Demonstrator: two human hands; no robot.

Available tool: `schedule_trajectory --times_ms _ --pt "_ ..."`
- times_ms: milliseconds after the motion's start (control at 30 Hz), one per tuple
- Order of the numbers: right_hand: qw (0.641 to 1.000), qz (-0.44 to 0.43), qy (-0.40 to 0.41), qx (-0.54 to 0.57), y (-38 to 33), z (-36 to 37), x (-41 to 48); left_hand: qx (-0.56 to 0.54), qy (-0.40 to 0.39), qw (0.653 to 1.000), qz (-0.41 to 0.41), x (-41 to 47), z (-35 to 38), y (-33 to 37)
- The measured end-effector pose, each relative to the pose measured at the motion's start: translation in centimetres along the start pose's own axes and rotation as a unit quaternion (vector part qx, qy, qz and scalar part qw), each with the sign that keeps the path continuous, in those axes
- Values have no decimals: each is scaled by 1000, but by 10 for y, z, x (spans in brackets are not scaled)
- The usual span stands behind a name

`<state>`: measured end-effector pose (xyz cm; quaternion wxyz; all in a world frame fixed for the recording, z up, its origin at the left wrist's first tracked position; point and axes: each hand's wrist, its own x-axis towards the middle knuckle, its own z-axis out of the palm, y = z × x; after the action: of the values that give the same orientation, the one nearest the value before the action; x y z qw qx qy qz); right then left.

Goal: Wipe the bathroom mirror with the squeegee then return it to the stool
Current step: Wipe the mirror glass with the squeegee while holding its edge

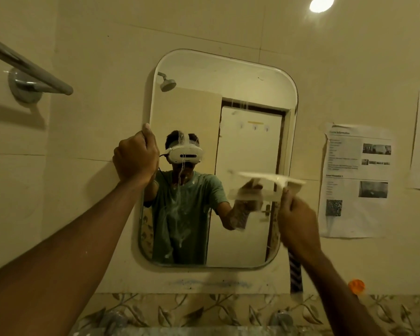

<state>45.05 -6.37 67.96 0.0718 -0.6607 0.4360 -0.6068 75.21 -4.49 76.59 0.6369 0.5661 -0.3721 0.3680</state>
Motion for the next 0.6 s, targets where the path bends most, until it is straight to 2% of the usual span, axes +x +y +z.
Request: schedule_trajectory --times_ms 100,167,400,533,600 --pt "999 -27 28 -7 -10 -8 33 -2 0 1000 13 0 -1 0" --pt "999 -23 16 -18 1 -3 26 0 6 1000 14 -1 -1 2" --pt "995 76 -27 -52 61 25 -72 -10 4 1000 8 -4 -1 3" --pt "997 71 -33 -25 40 11 -61 -35 -10 999 -4 -8 -2 2" --pt "999 43 -3 5 24 2 -32 -44 -25 999 -7 -8 -3 0"
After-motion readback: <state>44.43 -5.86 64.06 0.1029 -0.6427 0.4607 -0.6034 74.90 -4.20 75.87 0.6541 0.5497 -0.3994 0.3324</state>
